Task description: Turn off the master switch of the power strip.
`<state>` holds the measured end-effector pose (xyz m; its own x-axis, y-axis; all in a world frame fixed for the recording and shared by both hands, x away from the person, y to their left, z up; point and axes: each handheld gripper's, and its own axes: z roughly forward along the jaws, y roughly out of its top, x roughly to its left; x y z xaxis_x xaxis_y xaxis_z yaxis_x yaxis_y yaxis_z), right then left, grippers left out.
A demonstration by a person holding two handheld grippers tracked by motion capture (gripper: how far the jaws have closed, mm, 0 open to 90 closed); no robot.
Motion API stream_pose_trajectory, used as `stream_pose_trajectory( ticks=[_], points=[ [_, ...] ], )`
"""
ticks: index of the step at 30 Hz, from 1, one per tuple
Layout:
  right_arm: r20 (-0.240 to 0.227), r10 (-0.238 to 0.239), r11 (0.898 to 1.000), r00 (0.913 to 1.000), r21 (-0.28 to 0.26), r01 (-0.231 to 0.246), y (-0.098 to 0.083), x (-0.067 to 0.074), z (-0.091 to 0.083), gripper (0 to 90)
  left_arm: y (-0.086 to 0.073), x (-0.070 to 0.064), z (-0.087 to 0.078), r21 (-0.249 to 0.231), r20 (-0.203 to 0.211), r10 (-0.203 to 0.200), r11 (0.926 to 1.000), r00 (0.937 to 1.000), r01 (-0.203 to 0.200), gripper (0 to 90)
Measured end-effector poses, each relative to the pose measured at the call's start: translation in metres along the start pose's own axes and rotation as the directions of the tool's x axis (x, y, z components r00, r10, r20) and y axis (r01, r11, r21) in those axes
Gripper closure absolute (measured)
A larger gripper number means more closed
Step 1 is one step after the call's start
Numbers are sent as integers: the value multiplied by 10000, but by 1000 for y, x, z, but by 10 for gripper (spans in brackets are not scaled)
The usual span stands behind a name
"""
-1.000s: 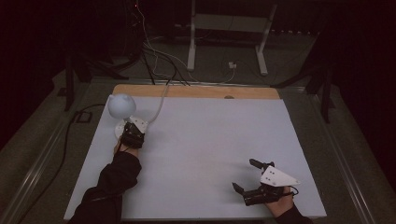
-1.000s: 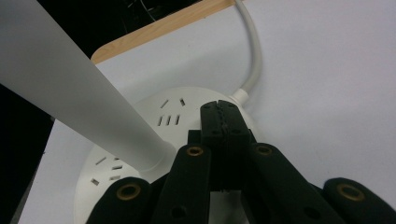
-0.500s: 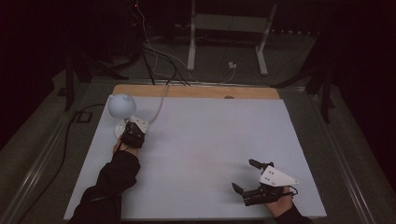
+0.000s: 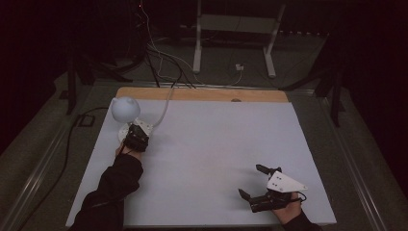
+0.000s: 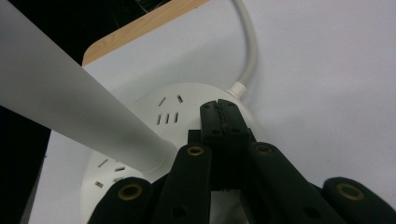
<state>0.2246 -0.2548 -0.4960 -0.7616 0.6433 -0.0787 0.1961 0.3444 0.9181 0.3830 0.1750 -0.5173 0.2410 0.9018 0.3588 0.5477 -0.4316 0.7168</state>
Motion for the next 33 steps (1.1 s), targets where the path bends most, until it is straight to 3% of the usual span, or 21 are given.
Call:
stream_pose_trajectory(
  ticks=[4, 8, 10, 18, 23, 28, 31, 33],
  points=[
    [-8, 19, 10000, 10000, 9, -19, 0, 0, 0, 0, 2, 4, 0, 115, 342, 152, 9998, 9993, -156, 900],
    [-17, 12, 10000, 10000, 34, -12, 0, 0, 1, 0, 3, 4, 1, 279, 343, 481, 9984, 9983, -491, 900],
    [-16, -24, 10000, 10000, 30, 24, 0, 0, 0, 0, 3, 6, 1, 267, 466, 382, 9989, 9982, -394, 900],
    [-11, -3, 10000, 10000, -5, 3, 0, 0, 0, 0, 4, 4, 1, 266, 322, 681, 9973, 9972, -690, 900],
    [2, 2, 10000, 10000, -14, -2, 0, 0, 0, 0, 3, 1, 1, 162, 166, 631, 9979, 9979, -633, 900],
    [9, 15, 10000, 10000, 14, -15, 0, 0, 1, 0, 5, 2, 2, 182, 358, 394, 9990, 9986, -400, 900],
    [20, 23, 10000, 10000, -4, -23, 0, -1, 0, 0, 5, -3, 0, -6, -252, 503, 9987, 9984, -503, 900],
    [19, 43, 10000, 10000, -22, -43, 0, -1, 0, 0, 7, -5, -2, -103, 53, 263, 9996, 9996, -262, 900]
  ],
)
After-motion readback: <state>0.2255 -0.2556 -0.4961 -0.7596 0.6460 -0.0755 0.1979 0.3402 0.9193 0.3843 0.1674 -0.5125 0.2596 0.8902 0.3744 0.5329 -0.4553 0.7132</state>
